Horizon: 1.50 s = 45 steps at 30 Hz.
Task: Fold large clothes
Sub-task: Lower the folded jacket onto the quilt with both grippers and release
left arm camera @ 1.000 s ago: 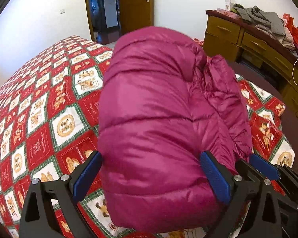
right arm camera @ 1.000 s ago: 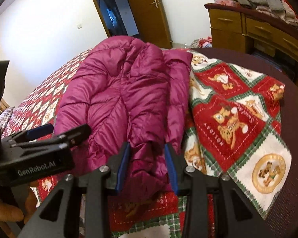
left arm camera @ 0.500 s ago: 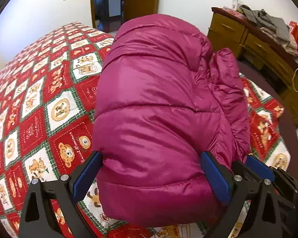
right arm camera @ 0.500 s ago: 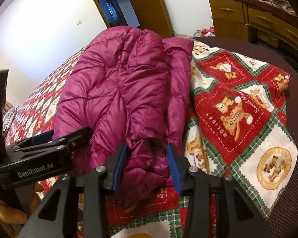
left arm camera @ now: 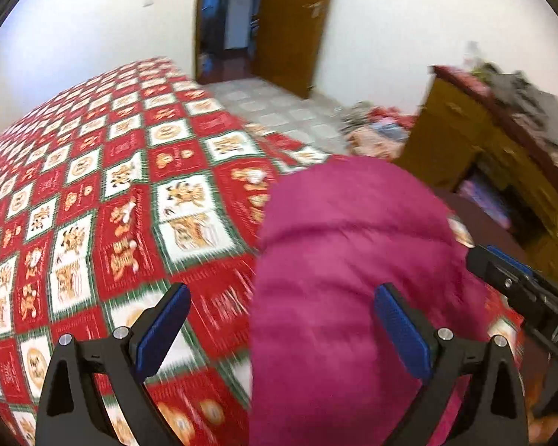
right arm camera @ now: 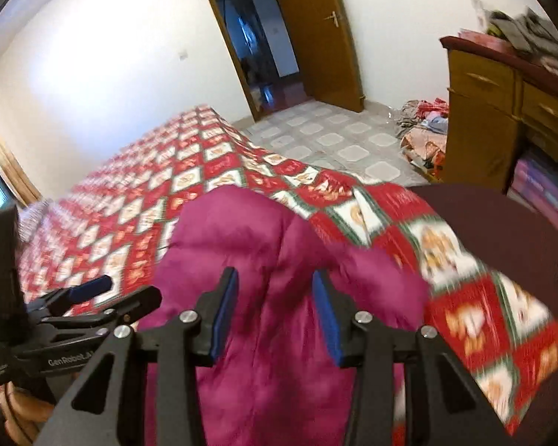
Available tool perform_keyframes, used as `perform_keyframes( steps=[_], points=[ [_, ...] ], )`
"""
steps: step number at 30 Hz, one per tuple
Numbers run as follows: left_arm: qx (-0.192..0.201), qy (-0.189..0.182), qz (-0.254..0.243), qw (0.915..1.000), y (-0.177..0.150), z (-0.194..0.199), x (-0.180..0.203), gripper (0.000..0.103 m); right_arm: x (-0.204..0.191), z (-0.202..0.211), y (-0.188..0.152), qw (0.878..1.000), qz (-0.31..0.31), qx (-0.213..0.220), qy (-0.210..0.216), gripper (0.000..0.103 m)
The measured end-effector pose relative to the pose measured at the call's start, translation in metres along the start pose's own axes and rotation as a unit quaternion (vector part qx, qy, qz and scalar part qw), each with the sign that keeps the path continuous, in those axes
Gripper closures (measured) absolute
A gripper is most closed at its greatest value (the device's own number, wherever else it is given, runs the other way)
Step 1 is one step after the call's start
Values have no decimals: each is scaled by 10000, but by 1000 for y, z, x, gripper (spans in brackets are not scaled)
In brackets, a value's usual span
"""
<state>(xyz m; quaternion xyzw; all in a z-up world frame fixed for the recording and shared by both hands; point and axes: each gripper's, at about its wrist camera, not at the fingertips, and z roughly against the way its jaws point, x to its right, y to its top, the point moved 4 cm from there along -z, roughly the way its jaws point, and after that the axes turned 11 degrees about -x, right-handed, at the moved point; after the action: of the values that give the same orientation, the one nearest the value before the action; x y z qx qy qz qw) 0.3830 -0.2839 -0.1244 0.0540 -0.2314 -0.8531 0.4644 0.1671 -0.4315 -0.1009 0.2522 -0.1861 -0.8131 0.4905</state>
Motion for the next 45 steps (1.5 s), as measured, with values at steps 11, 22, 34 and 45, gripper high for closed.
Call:
perform_keyframes(
  steps=[11, 22, 34, 45],
  points=[
    [-195, 238, 461, 9985, 38, -81, 10, 3, 30, -85, 7, 9985, -220, -399, -308, 50],
    [-297, 326, 338, 9985, 38, -108, 21, 2, 41, -99, 5, 9978, -562, -308, -191, 51],
    [-3, -176, -212, 9996, -1, 2, -18, 3, 44, -20, -13, 9969, -611, -160, 468, 51],
    [-378, -386, -373, 9978, -74, -20, 2, 2, 34, -12, -114, 9967, -547, -580, 118, 41]
  ],
)
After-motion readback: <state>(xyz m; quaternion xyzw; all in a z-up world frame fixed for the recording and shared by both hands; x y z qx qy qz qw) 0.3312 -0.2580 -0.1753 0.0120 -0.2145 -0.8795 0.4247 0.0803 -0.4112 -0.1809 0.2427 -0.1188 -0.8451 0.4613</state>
